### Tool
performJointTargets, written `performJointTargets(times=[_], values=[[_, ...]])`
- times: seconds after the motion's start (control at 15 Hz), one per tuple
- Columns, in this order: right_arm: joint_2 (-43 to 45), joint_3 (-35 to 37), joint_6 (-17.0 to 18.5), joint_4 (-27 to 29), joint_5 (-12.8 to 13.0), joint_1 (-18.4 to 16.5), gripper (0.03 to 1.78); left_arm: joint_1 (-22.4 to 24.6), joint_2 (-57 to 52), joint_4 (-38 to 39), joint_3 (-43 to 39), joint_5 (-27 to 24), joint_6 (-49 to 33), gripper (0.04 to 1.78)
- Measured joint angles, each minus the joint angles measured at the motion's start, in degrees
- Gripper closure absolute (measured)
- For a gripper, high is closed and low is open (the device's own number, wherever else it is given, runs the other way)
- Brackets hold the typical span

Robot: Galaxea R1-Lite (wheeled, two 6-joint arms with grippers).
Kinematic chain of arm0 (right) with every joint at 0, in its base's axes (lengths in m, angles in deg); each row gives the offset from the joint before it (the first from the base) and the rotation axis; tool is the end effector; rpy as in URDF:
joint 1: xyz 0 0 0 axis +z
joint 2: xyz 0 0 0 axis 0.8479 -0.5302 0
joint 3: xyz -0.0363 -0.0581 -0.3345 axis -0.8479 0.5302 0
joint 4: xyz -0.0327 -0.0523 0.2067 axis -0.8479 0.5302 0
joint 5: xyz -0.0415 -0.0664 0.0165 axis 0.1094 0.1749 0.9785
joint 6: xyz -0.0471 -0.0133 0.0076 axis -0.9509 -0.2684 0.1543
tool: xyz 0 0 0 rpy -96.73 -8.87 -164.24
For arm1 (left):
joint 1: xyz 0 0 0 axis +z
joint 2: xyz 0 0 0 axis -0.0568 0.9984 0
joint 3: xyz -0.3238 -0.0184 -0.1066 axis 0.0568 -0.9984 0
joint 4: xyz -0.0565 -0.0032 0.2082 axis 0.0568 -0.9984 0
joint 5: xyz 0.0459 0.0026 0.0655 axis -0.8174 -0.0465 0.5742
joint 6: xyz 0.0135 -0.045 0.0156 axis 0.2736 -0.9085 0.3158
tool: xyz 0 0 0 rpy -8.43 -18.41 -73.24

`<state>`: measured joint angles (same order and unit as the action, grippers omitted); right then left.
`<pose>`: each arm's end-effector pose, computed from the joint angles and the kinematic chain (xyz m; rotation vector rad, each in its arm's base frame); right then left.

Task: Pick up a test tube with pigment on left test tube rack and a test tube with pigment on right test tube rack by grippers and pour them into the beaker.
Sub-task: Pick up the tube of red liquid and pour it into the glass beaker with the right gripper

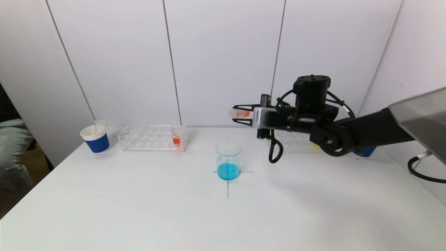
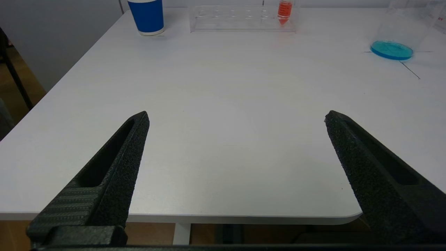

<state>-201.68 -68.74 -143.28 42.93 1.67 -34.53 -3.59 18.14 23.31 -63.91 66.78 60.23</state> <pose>0.4438 0.2271 0.1740 -1.0356 -0.5268 1.0479 -0.0138 -0.0004 0.0760 -0.0168 0.0662 -0.0145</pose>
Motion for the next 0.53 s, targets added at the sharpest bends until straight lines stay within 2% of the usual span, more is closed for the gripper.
performJointTargets(times=[0.27,0.53], values=[[-1.99,0.77,-4.05,-3.40,-0.61,-0.44,1.36,-0.02,0.00,0.00,0.00,0.00,0.02,0.06],[-3.75,1.73,-5.58,-6.60,-1.12,-1.19,1.36,0.00,0.00,0.00,0.00,0.00,0.02,0.06]])
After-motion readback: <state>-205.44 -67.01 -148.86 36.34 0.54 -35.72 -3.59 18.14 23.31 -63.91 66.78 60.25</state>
